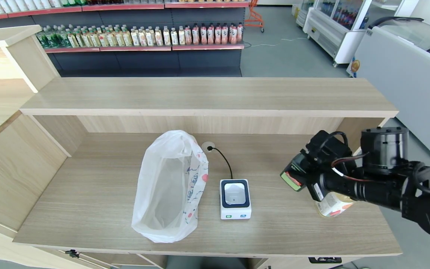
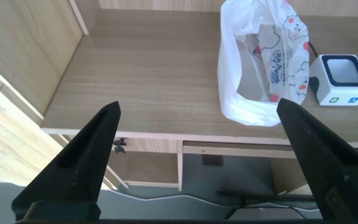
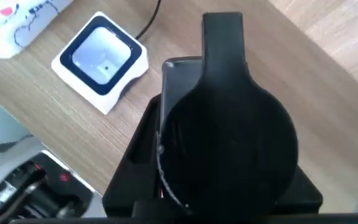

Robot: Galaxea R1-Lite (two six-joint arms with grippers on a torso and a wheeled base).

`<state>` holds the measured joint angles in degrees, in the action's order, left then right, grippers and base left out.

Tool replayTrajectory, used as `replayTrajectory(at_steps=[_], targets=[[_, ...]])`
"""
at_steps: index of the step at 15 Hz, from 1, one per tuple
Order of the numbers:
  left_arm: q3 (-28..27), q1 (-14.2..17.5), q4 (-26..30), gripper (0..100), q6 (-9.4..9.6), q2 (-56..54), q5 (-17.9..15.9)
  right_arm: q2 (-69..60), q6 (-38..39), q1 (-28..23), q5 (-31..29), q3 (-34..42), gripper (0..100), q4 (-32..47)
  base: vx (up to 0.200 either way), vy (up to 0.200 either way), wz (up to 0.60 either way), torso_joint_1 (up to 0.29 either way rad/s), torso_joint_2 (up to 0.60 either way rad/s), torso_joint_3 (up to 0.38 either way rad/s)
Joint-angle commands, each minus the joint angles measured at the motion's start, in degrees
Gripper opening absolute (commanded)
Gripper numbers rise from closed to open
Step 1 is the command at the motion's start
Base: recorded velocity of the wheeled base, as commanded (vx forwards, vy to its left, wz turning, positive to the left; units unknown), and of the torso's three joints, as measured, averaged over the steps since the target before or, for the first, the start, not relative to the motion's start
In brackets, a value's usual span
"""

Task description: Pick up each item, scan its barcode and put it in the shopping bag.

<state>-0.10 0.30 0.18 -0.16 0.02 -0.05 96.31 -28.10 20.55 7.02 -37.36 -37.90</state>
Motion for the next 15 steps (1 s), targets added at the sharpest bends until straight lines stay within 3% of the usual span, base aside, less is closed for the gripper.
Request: replayTrajectory(at_steps=[1,2,3,6,8,11,15], targets=[[0.0,0.0,0.0,100,-0.02,0.0,0.0,-8.4,-18.0,-8.9,11.7,8.7,0,-4.0,0.000,0.000,0.00,0.000,0.00,0.000],[0.0,0.0,0.0,100,-0.02,0.0,0.0,-8.4,-27.4,-14.0,25.8,9.6,0,-3.9,0.000,0.000,0.00,0.000,0.00,0.000],[0.0,0.0,0.0,100,-0.02,0.0,0.0,-8.0,-37.8,-16.6,36.1,10.4,0,-3.8,0.000,0.000,0.00,0.000,0.00,0.000],[0.0,0.0,0.0,100,-0.02,0.0,0.0,-3.9,-70.9,-15.2,50.5,11.3,0,-0.8,0.000,0.000,0.00,0.000,0.00,0.000],[0.0,0.0,0.0,100,-0.02,0.0,0.0,-1.9,-84.9,-11.1,50.6,9.9,0,2.7,0.000,0.000,0.00,0.000,0.00,0.000],[0.0,0.0,0.0,100,-0.02,0.0,0.0,1.0,-94.9,-5.1,48.9,9.6,0,6.1,0.000,0.000,0.00,0.000,0.00,0.000],[0.0,0.0,0.0,100,-0.02,0.0,0.0,1.2,-105.2,-0.6,49.2,7.7,0,6.3,0.000,0.000,0.00,0.000,0.00,0.000]])
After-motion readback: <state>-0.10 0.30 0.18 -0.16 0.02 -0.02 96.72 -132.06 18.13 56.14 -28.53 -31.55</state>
